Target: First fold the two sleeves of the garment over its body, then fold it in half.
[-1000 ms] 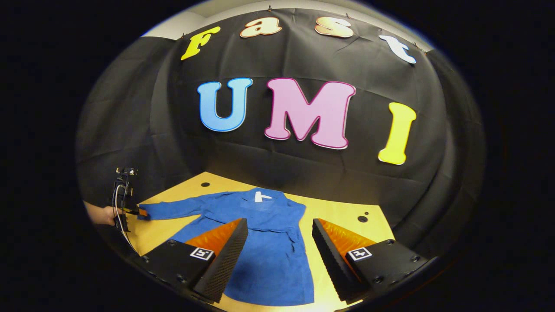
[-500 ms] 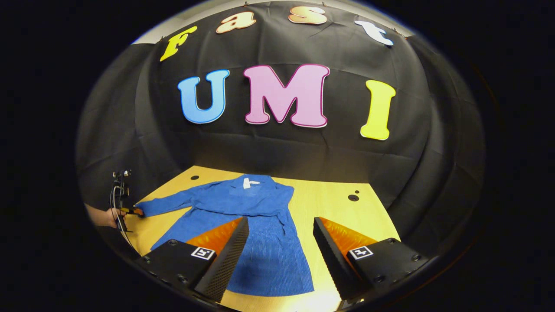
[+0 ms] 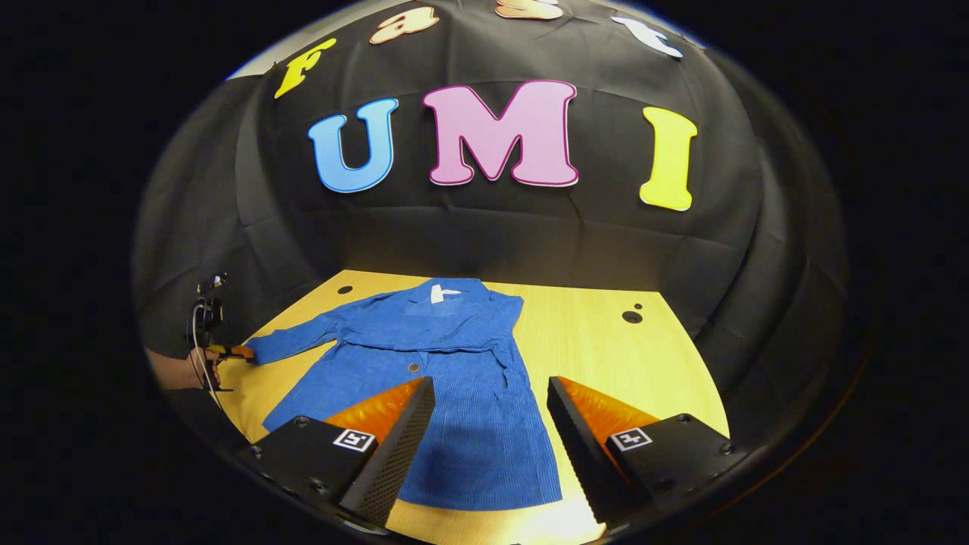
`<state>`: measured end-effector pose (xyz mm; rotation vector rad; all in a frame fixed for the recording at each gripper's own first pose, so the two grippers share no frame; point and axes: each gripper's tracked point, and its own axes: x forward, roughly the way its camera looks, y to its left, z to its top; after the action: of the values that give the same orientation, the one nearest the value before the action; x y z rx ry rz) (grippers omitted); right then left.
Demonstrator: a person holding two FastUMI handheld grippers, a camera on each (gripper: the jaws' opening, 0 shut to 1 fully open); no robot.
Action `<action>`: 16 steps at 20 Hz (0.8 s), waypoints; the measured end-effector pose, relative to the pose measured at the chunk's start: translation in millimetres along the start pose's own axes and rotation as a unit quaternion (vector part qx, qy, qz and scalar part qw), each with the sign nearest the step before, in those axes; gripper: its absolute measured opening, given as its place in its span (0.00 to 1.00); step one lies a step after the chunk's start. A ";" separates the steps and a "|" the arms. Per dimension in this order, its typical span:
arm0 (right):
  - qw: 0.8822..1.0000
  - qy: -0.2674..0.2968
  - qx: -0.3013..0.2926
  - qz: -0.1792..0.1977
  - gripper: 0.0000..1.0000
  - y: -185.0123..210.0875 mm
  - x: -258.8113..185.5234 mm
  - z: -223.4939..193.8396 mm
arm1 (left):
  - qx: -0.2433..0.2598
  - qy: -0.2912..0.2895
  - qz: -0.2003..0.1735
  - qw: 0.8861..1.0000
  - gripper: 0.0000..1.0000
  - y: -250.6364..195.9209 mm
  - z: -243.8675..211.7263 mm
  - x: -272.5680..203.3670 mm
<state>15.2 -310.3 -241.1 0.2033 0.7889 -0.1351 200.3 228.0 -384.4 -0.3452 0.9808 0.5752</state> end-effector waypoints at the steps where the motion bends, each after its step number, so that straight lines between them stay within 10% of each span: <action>1: 1.000 0.003 0.002 -0.002 0.96 -4.3 3.8 -2.5 | 0.006 -0.020 -0.026 0.999 0.00 -24.8 15.8 -8.0; 7: 0.999 0.016 0.026 -0.021 0.96 -39.0 25.0 -17.1 | 0.100 -0.095 -0.193 0.971 0.00 -217.6 75.2 -73.6; 15: 0.997 0.044 0.039 -0.051 0.96 -85.4 19.1 -49.4 | 0.164 -0.065 -0.359 0.917 0.00 -485.5 16.7 -106.8; 16: 0.997 0.047 0.040 -0.052 0.96 -89.6 17.9 -52.7 | 0.162 -0.059 -0.377 0.910 0.11 -513.4 7.3 -109.1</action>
<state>-26.3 -386.0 -301.8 0.2453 0.8889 -0.2561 466.5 -211.6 -277.6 -0.3537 0.7298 -0.2699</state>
